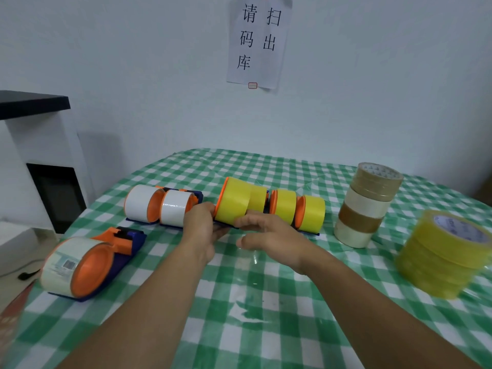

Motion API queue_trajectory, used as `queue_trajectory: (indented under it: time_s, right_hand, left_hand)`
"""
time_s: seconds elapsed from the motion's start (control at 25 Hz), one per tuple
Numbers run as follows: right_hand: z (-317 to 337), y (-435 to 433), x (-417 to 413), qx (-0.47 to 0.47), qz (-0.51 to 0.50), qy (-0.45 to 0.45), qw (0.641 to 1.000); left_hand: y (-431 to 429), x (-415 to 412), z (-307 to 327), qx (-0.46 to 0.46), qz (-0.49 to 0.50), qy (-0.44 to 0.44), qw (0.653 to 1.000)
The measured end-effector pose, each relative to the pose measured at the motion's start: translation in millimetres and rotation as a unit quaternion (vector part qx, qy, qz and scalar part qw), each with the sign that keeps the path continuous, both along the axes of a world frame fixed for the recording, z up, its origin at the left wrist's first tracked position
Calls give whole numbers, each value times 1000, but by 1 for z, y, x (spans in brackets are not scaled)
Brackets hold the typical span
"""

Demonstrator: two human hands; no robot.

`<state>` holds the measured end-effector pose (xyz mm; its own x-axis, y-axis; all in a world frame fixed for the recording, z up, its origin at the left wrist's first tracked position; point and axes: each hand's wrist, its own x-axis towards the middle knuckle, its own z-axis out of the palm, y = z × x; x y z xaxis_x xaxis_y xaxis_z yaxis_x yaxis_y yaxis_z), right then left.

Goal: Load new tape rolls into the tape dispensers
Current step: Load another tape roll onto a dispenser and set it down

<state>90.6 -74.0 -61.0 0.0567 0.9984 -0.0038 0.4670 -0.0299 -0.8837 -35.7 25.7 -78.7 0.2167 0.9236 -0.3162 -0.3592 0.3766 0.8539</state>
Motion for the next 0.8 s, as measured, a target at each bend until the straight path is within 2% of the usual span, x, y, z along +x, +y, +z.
queue_trajectory:
  time_s: [0.28, 0.4, 0.56, 0.64, 0.8]
  right_hand:
    - [1, 18, -7, -1, 8, -9, 1000]
    - [5, 25, -8, 0, 16, -24, 1000]
    - [9, 22, -3, 3, 31, -17, 999]
    - [12, 16, 8, 19, 12, -13, 1000]
    - [29, -7, 37, 70, -60, 56, 994]
  left_hand:
    - [10, 5, -17, 46, -15, -41, 998]
    - [14, 9, -20, 84, -32, 20, 996]
    - [21, 13, -17, 102, -48, 44, 993]
    - [31, 18, -19, 98, -51, 62, 992]
    - [59, 33, -36, 77, -46, 81, 993]
